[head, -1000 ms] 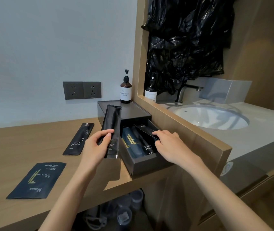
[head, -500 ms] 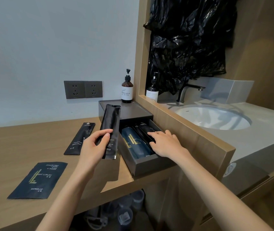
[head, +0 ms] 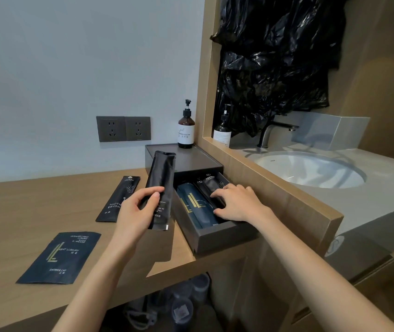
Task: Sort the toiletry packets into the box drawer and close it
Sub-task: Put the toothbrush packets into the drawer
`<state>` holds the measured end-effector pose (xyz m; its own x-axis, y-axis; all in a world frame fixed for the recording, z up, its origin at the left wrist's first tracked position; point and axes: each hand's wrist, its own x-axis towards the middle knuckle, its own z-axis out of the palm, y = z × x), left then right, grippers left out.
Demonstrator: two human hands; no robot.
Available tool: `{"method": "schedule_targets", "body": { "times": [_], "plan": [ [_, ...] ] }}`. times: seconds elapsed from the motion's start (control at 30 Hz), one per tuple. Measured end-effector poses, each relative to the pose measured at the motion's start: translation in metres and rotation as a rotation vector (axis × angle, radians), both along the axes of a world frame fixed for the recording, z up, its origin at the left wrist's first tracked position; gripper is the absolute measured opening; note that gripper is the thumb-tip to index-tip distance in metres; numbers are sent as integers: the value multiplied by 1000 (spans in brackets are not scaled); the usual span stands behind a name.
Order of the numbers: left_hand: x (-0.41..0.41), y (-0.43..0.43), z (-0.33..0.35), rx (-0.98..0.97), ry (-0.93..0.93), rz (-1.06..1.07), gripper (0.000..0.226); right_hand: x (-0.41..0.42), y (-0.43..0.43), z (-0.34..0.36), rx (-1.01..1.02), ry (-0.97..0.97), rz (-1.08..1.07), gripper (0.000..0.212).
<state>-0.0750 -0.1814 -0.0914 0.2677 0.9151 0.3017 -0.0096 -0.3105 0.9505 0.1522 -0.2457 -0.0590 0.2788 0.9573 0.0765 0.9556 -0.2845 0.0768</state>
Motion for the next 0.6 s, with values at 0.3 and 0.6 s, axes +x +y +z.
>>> {"method": "schedule_targets", "body": {
  "times": [0.3, 0.6],
  "plan": [
    [7, -1, 3, 5, -12, -9, 21, -8, 5, 0, -20, -4, -4, 33],
    [8, -1, 2, -5, -13, -13, 21, -7, 5, -3, 60, 64, 117, 16]
  ]
}}
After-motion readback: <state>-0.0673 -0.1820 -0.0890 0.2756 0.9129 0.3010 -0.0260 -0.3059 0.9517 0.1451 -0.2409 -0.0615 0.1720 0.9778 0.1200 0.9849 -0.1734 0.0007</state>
